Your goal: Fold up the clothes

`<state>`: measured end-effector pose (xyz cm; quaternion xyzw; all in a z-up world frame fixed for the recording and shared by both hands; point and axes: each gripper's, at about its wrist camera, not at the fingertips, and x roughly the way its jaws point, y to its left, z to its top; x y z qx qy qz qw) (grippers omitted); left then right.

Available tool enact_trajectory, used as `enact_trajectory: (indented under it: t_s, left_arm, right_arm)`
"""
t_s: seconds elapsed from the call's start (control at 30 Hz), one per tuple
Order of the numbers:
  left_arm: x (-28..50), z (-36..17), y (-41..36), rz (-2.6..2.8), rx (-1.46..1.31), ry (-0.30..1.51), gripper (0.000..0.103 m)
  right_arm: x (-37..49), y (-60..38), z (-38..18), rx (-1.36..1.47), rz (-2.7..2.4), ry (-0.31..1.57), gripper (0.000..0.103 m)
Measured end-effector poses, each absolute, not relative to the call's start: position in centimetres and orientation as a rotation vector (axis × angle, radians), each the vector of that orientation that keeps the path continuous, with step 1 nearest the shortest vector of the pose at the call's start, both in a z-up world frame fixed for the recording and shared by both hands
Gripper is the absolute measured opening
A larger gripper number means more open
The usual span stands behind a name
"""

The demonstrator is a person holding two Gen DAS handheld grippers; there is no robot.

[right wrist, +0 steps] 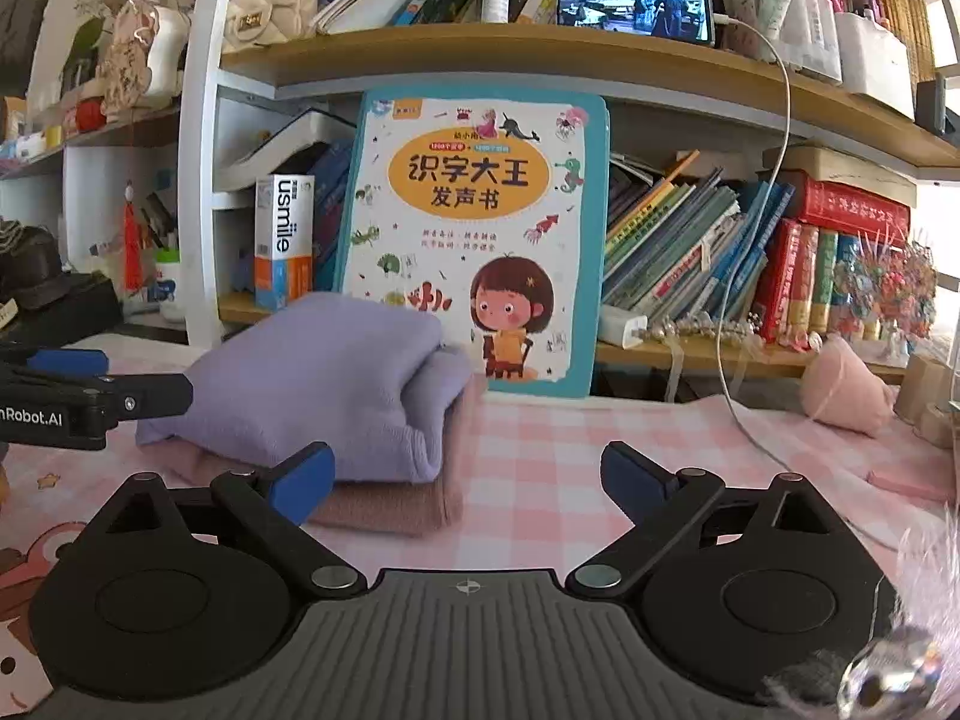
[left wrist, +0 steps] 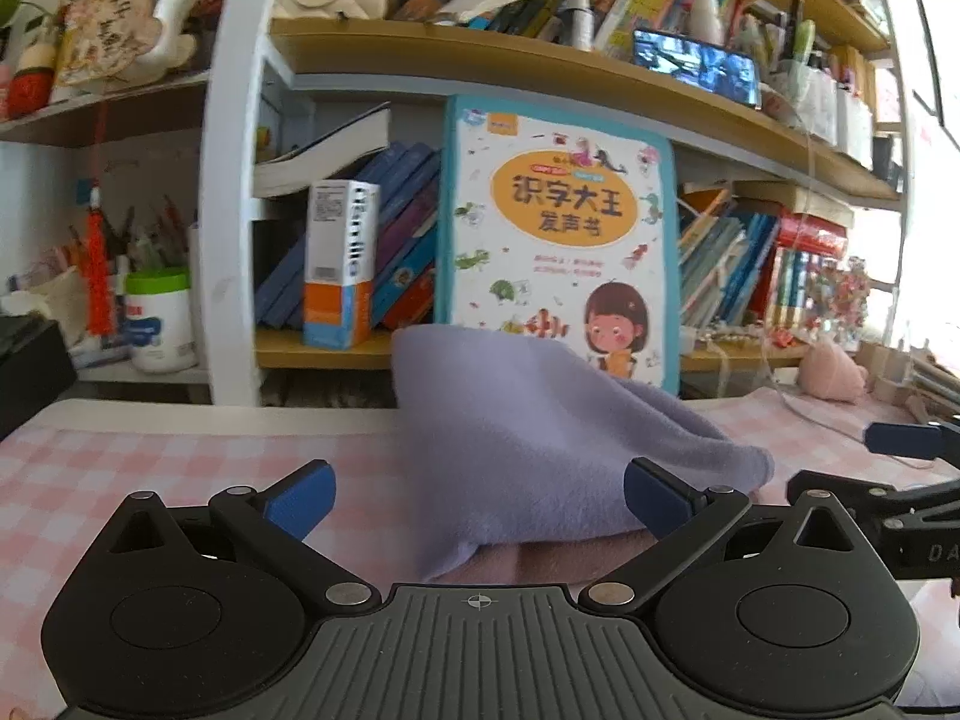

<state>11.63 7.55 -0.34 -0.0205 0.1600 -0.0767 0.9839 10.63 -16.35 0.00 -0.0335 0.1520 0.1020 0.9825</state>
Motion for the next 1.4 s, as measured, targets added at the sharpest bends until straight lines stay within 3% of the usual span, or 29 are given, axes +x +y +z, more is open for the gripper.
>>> enact_trajectory:
  t_s: [0.33,1.4]
  left_arm:
    - [10.3,-0.3,7.5,-0.084,-0.036,0.320,0.103]
    - [8.4,-0.2,5.9,-0.053,0.038,0.407,0.103]
  right_arm:
    - [9.0,-15.8,0.0,-0.048,0.197,0.281,0.102]
    - [8.5,-15.1,0.0,-0.140,0.197,0.364,0.102]
